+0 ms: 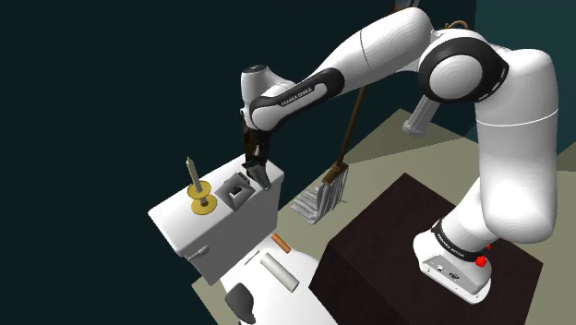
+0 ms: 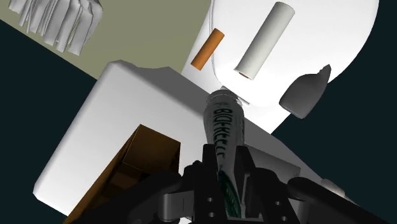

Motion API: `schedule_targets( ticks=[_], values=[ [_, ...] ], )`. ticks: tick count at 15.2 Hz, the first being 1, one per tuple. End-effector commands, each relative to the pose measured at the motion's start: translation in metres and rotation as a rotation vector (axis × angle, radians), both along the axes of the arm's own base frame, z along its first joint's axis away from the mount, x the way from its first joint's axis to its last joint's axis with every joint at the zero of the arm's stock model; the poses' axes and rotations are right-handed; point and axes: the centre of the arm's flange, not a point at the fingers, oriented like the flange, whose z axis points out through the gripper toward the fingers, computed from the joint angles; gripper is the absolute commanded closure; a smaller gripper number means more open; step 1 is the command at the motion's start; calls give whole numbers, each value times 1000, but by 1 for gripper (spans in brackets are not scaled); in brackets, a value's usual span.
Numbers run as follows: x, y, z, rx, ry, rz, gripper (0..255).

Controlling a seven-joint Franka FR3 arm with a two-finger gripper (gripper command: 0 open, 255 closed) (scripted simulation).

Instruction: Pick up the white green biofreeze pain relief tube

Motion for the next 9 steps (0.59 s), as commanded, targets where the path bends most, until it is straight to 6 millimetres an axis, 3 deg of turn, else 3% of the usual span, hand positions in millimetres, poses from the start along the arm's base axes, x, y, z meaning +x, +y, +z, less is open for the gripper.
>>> schedule_targets(
  ticks=[1, 7, 9],
  values=[
    [1, 1, 9, 0, 0, 0, 255],
    [1, 1, 41, 0, 0, 0, 255],
    [1, 1, 42, 0, 0, 0, 255]
  ],
)
